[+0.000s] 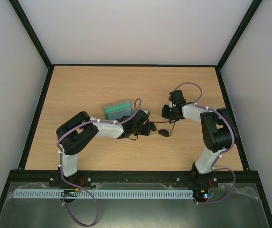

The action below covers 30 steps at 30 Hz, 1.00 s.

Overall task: Organize the sunglasses
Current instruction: Fold the sunglasses at the center of the board.

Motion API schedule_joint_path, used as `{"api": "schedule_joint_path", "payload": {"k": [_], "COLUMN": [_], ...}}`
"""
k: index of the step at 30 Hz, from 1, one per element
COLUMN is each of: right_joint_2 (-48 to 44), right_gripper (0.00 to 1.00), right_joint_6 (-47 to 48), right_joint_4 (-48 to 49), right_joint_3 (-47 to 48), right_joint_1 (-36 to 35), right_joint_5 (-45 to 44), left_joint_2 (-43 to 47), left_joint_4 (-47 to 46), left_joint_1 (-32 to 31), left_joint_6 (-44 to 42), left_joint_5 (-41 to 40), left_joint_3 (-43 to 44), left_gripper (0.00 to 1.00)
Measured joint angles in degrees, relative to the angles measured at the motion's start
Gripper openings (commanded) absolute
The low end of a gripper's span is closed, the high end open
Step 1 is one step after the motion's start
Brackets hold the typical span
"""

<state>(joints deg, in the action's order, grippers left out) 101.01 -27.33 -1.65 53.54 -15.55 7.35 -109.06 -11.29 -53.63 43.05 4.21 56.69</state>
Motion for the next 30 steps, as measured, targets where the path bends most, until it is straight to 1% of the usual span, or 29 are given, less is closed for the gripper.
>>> {"api": "schedule_joint_path", "payload": {"k": [7,16,18,21,22,23,24,26,27,29,30], "right_joint_2": [-7.5,-15.7,-17.0,-18.9,-19.5,-20.1,-20.7,-21.3,-21.4,-21.4,-21.4], "right_gripper": [0.09,0.09,0.13,0.26,0.26,0.26,0.26,0.26,0.25,0.24,0.22], "right_joint_6": [0.0,-0.6,-0.7,-1.0,-1.1,-1.0,-1.0,-1.0,-1.0,-1.0,-1.0], "right_joint_4": [-1.0,-1.6,-1.8,-3.0,-3.5,-3.7,-3.9,-4.2,-4.2,-4.2,-4.2], "right_joint_3": [-7.5,-14.8,-15.8,-16.5,-16.6,-16.6,-16.6,-16.6,-16.6,-16.7,-16.8], "right_joint_1": [-0.3,-2.0,-2.1,-2.1,-2.1,-2.1,-2.1,-2.1,-2.1,-2.1,-2.1], "right_joint_5": [-0.1,0.8,1.0,0.7,0.4,0.1,0.0,-0.1,-0.1,-0.1,-0.1], "left_joint_2": [-4.4,-9.0,-9.1,-9.0,-8.8,-8.3,-7.8,-5.8,-5.0,-3.0,-2.1], "left_joint_4": [0.2,0.5,0.5,0.5,0.4,0.4,0.5,0.9,0.9,0.8,0.5], "left_joint_1": [2.4,3.1,3.1,3.1,3.1,3.1,3.1,3.1,3.1,3.1,3.1], "left_joint_6": [-0.2,-0.7,-0.7,-0.7,-0.7,-0.7,-0.7,-0.5,-0.5,-0.2,0.0], "left_joint_5": [-0.2,-0.2,-0.2,-0.2,-0.3,-0.4,-0.5,-0.9,-1.1,-1.4,-1.5], "left_joint_3": [5.1,11.9,12.0,11.7,11.2,10.3,9.4,6.8,5.7,3.2,1.9], "left_gripper": [0.02,0.02,0.02,0.02,0.02,0.03,0.06,0.18,0.22,0.25,0.21]}}
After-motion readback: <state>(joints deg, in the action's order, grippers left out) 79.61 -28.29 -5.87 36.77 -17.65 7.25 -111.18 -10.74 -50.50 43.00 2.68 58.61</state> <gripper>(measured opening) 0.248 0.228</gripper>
